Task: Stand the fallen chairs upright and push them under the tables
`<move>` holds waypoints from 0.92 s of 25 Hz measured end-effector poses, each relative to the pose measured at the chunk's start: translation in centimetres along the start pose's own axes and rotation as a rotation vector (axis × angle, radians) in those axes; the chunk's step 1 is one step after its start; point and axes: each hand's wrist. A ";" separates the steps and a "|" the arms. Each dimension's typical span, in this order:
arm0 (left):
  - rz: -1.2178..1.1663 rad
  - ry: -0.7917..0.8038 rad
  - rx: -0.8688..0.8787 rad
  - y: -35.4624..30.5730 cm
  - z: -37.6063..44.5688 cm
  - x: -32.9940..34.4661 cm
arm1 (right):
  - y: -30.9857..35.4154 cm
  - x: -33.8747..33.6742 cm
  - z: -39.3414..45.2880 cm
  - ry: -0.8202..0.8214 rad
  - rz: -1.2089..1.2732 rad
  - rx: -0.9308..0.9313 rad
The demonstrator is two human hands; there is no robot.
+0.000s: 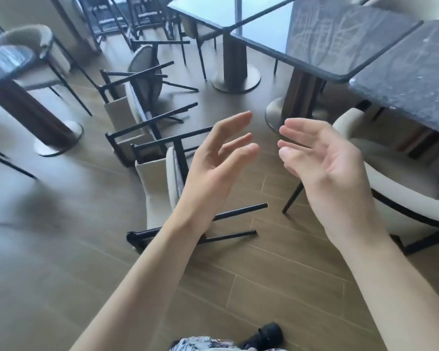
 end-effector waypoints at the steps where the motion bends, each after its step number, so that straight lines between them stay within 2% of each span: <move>1: 0.003 -0.018 -0.007 -0.3 -1.5 -1.7 | 0.4 2.2 0.0 0.027 0.001 0.000; 11: 0.042 -0.233 -0.051 -1.0 -19.5 -21.2 | 2.3 27.4 -0.9 0.261 0.057 0.001; 15: 0.010 -0.397 -0.051 -0.9 -26.1 -28.5 | 3.2 37.4 -0.9 0.341 0.131 -0.005; 18: -0.038 -0.470 -0.071 -0.4 -29.2 -32.8 | 3.9 43.1 -0.3 0.411 0.133 -0.010; 23: -0.037 -0.487 -0.108 0.7 -30.3 -38.3 | 3.8 48.4 2.8 0.458 0.117 0.019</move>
Point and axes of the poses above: each hand's wrist, its own z-axis towards the middle knuckle, its own x-axis out of the palm, y = z × x, and after that the axes turned 14 degrees about y, right-handed
